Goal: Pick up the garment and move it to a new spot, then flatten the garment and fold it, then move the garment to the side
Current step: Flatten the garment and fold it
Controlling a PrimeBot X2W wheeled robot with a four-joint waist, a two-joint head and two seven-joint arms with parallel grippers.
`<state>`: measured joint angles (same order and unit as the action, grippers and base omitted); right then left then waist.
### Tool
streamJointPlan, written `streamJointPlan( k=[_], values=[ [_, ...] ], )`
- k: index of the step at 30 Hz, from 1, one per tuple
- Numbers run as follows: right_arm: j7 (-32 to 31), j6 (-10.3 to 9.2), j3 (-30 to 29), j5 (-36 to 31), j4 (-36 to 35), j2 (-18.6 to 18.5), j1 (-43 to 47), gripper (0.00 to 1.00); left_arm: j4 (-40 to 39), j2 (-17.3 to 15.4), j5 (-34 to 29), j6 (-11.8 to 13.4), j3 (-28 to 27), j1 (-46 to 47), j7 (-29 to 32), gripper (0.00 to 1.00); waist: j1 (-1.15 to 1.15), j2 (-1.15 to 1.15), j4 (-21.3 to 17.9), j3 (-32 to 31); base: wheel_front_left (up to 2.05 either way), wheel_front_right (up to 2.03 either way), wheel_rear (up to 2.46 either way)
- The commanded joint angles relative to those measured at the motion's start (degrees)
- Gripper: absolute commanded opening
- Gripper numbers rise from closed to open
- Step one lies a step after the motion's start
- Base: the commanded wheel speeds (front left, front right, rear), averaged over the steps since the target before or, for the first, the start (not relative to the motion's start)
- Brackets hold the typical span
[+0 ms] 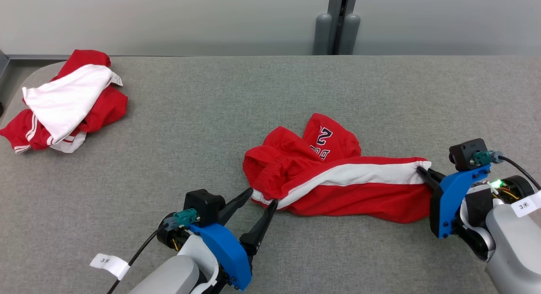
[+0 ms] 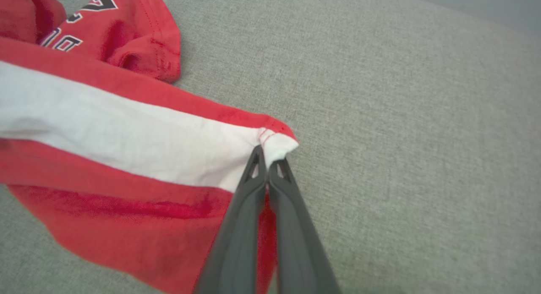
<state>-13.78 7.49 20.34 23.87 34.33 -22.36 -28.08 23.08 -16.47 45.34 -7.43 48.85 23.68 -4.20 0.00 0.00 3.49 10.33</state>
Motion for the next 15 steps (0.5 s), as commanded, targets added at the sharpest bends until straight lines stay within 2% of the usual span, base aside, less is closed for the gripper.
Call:
streamJointPlan(
  k=[1, 9, 15],
  values=[
    [0.3, 0.01, 0.1, 0.3, 0.0, 0.1, -0.4, 0.00, 0.1, -0.5, 0.4, 0.0, 0.3, 1.0, 0.0, 1.00, 0.00, 0.00, -0.1, 0.0, 0.00, 0.00, 0.00],
    [0.7, 0.01, 0.7, 0.8, 0.1, -0.2, -0.6, 0.00, 0.5, -2.1, 5.6, 0.0, 6.6, 4.4, -1.6, 1.00, 0.00, 0.00, -0.7, 0.2, 0.00, 0.00, 0.00],
    [0.7, 0.01, 1.2, 1.2, 0.2, 0.1, -1.1, 0.00, 3.3, -2.5, 8.2, 0.0, 9.2, 7.3, -3.1, 1.00, 0.00, 0.00, -1.1, 0.6, 0.00, 0.00, 0.00]
  ],
)
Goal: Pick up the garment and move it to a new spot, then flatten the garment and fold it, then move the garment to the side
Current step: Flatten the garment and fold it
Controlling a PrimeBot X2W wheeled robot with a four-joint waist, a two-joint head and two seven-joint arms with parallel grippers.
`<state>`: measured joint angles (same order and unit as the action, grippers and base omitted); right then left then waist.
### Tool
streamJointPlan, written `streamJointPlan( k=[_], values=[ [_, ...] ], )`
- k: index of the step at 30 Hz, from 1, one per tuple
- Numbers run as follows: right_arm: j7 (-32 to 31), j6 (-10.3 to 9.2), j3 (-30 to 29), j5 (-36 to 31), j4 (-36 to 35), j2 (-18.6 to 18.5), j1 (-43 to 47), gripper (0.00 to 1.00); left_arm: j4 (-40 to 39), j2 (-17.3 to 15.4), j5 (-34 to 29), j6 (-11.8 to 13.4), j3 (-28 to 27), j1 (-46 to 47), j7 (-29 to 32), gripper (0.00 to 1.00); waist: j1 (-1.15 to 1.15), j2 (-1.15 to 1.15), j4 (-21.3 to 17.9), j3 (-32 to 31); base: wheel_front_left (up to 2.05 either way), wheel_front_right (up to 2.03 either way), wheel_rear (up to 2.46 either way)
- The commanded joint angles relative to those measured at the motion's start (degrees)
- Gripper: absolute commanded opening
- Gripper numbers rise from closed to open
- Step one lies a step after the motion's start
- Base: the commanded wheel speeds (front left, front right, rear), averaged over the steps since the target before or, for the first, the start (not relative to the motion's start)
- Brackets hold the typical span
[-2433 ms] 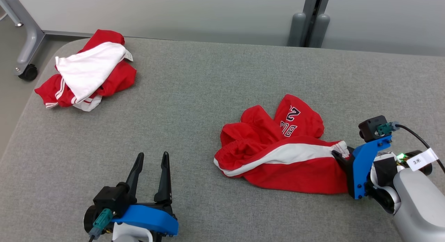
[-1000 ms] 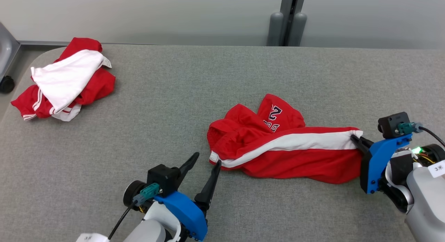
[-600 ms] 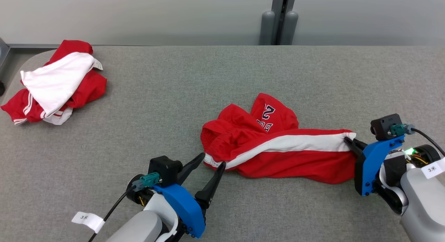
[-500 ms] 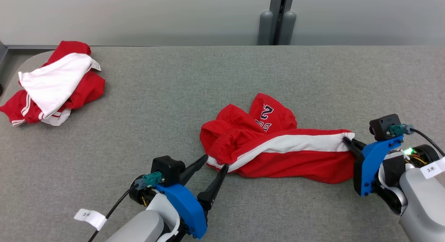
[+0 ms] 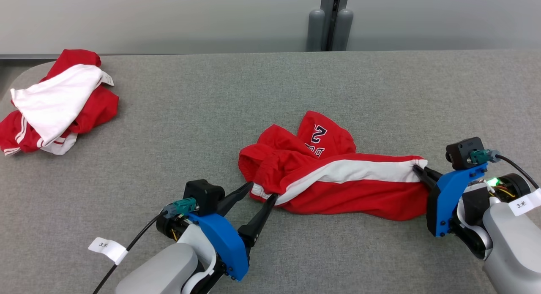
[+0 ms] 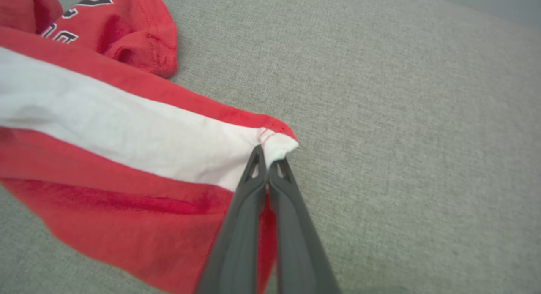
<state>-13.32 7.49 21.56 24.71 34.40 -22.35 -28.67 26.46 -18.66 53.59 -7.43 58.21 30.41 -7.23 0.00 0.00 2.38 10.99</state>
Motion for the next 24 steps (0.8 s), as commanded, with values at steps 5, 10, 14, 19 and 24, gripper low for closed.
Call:
streamJointPlan(
  k=[5, 10, 14, 19, 24],
  values=[
    [0.5, 0.01, 0.4, 0.5, 0.2, 0.3, -1.1, 0.00, 2.1, -0.3, 2.4, 0.0, 1.9, 2.4, -0.7, 1.00, 0.00, 0.00, -0.3, 0.4, 0.00, 0.00, 0.00],
    [0.7, 0.01, 0.7, 0.6, 0.4, 0.3, -1.8, 0.00, 3.8, -0.2, 4.3, 0.0, 3.8, 3.7, -2.0, 1.00, 0.00, 0.00, -0.5, 0.9, 0.00, 0.00, 0.00],
    [1.0, 0.01, 0.7, 0.7, 0.7, 0.2, -1.7, 0.00, 2.6, -0.3, 6.0, 0.0, 5.8, 4.6, -3.2, 0.75, 0.00, 0.00, -0.5, 1.0, 0.00, 0.00, 0.00],
    [1.6, 0.01, 0.5, 0.8, 1.0, 0.2, -1.8, 0.00, 0.7, -1.4, 8.1, 0.0, 8.0, 5.5, -4.5, 0.08, 0.00, 0.00, -0.4, 0.9, 0.00, 0.00, 0.00],
    [3.1, 0.01, -0.6, 0.9, 0.7, -0.1, -1.6, 0.00, -1.2, -2.8, 9.5, 0.0, 8.1, 5.8, -6.5, 0.00, 0.00, 0.00, -0.4, 0.6, 0.00, 0.00, 0.00]
  ],
)
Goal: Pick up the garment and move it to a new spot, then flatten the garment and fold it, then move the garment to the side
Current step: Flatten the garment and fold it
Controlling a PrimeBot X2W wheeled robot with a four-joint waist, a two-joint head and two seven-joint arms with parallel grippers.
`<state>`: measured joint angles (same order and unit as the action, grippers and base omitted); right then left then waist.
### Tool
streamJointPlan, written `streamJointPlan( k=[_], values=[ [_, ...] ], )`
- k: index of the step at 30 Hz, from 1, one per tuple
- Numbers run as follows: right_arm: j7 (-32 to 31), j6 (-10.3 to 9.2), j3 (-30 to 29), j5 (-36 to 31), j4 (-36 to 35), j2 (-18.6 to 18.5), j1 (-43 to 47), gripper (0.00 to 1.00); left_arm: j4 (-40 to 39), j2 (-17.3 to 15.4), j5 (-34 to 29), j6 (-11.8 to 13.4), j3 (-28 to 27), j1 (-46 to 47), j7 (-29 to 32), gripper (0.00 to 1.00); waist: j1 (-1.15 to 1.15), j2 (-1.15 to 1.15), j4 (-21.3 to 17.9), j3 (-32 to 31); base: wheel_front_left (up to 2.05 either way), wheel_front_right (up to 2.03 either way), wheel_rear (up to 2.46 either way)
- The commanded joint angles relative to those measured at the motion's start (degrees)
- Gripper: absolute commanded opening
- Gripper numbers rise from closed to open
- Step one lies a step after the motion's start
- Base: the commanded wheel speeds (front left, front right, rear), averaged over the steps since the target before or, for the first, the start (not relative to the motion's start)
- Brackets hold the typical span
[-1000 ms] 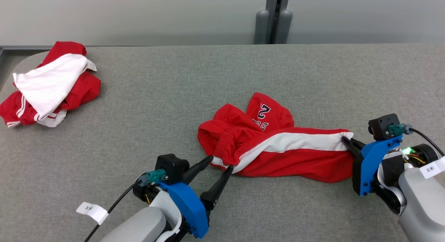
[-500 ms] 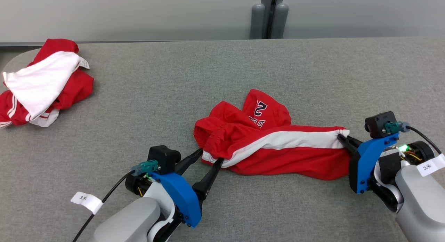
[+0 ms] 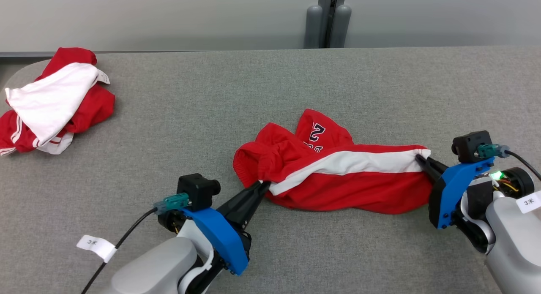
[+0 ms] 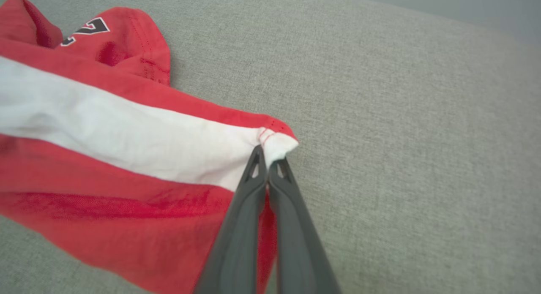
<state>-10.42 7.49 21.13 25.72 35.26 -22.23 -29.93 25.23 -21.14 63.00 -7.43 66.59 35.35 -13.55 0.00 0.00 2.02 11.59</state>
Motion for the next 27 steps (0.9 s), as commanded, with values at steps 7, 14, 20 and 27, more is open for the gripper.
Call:
streamJointPlan(
  k=[7, 14, 20, 27],
  values=[
    [3.0, 0.01, -2.3, 0.1, -4.8, -1.2, 1.2, 0.00, -5.6, -3.8, -0.9, 0.0, -5.4, -0.1, -1.7, 0.00, 0.00, 0.00, -0.1, -1.5, 0.00, 0.00, 0.00],
    [3.6, 0.01, -6.7, -0.8, -17.1, -2.5, 4.2, 0.00, -16.8, -7.2, -6.1, 1.4, -16.1, -3.2, -1.7, 0.00, 0.00, 0.00, -0.7, -4.1, 0.00, 0.00, 0.00],
    [0.3, 0.01, -11.6, -2.8, -33.0, -2.2, 6.7, 0.00, -27.6, -12.4, -9.7, 4.5, -20.3, -2.2, -1.5, 0.00, 0.00, 0.00, -1.6, -5.5, 0.00, 0.00, 0.00],
    [-5.0, 0.01, -15.7, -5.4, -49.0, -0.7, 6.2, 0.00, -39.1, -16.9, -9.6, 7.7, -24.6, 3.2, 2.9, 0.00, 0.00, 0.00, -2.3, -5.7, 0.00, 0.00, 0.00]
  ],
)
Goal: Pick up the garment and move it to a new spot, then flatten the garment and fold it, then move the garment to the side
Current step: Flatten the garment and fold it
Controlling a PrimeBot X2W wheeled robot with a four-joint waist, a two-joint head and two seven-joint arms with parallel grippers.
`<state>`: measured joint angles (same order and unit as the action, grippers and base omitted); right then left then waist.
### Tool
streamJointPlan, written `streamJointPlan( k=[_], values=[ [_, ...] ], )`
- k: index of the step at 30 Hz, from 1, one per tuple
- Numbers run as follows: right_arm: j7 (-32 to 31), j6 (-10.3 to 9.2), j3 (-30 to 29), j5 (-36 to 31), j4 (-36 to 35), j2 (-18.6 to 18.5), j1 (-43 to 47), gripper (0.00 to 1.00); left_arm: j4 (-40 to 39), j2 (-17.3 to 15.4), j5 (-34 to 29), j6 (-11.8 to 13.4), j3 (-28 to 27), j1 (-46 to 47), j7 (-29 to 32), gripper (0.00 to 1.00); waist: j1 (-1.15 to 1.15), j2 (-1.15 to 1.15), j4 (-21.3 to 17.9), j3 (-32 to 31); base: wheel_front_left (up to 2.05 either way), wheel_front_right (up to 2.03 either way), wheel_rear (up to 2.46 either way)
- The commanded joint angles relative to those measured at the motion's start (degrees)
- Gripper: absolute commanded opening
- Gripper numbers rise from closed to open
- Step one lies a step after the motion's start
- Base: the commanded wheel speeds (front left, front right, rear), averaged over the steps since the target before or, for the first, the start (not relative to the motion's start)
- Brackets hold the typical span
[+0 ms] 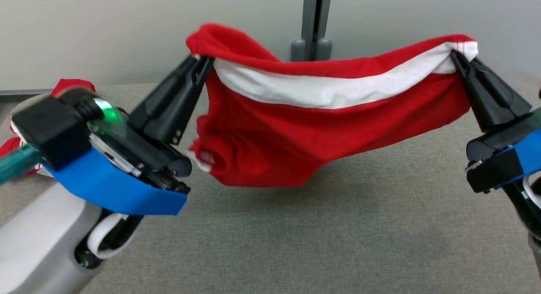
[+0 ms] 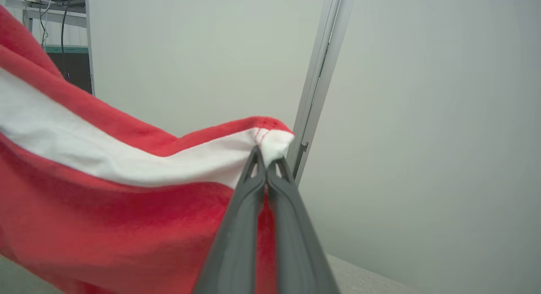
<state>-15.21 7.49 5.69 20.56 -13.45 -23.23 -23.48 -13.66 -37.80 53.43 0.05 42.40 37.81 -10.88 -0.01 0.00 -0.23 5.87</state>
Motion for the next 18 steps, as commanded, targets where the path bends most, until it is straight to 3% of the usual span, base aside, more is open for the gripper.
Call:
streamJointPlan(
  k=[1, 9, 18],
  values=[
    [-0.9, 0.01, -0.4, -0.4, -1.7, 0.5, -0.6, 0.00, -1.0, -0.9, -0.2, 0.6, -0.6, 1.7, 1.1, 0.00, 0.01, 0.00, -0.2, 0.2, 0.00, 0.00, 0.00],
    [-3.7, 0.01, -0.6, -1.0, -3.2, 2.3, -3.0, 0.00, -0.1, -1.0, 0.6, 0.3, -0.5, 7.2, 6.7, 0.00, 0.01, 0.00, -1.3, 3.4, 0.00, 0.00, 0.00],
    [1.5, 0.01, 0.1, -2.8, 10.7, 6.7, -16.3, 0.00, 13.7, 4.4, 0.7, -2.5, -1.8, 18.2, 7.8, 0.00, 0.01, 0.00, -3.9, 10.0, 0.00, 0.00, 0.00]
  ],
)
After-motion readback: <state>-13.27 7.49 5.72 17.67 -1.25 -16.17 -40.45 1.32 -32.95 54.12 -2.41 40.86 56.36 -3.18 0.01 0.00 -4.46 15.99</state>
